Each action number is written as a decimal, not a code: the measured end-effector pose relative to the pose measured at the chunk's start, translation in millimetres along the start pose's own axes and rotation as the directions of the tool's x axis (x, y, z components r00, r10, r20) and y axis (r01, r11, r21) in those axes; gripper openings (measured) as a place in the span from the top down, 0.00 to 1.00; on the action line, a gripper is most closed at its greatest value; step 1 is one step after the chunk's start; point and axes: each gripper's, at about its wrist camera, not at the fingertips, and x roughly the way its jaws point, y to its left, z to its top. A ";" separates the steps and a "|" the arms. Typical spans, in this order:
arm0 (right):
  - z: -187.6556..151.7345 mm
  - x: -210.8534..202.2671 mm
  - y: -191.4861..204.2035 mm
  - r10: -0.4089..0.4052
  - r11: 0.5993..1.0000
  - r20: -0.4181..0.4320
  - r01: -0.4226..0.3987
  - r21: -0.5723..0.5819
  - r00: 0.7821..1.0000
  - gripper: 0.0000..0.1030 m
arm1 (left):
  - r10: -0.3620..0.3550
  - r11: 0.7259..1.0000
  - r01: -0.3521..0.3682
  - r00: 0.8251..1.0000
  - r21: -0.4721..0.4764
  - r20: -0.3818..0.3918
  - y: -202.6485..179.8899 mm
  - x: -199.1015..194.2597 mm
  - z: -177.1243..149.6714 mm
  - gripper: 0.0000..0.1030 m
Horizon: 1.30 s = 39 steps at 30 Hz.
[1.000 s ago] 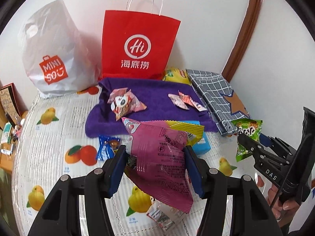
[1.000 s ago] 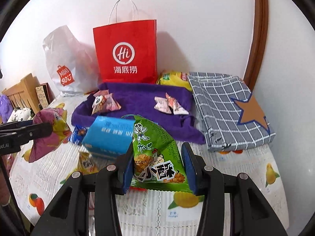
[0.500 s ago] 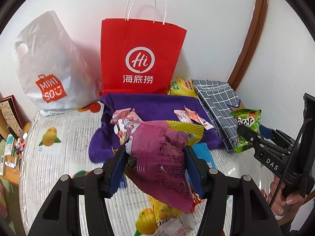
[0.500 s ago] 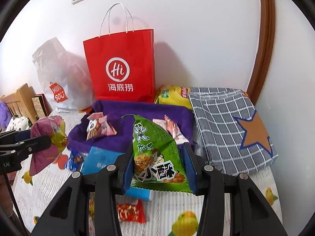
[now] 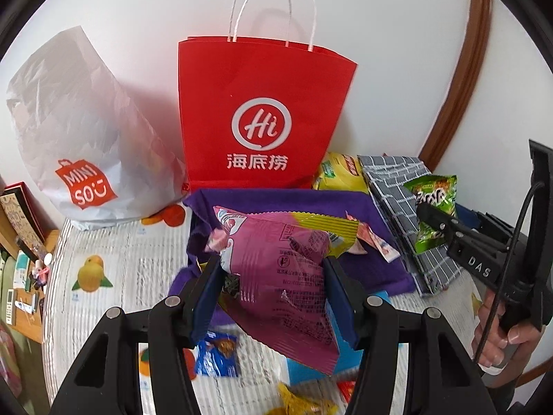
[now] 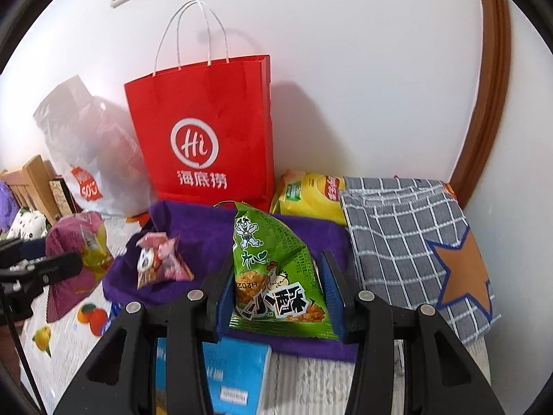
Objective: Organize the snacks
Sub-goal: 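Lower both bags onto the purple towel and open both tools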
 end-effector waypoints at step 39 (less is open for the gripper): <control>-19.2 148.6 -15.9 0.043 0.998 -0.262 -0.055 -0.039 0.964 0.56 | -0.079 0.996 0.073 0.980 -0.042 -0.185 4.9 139.7 31.1 0.45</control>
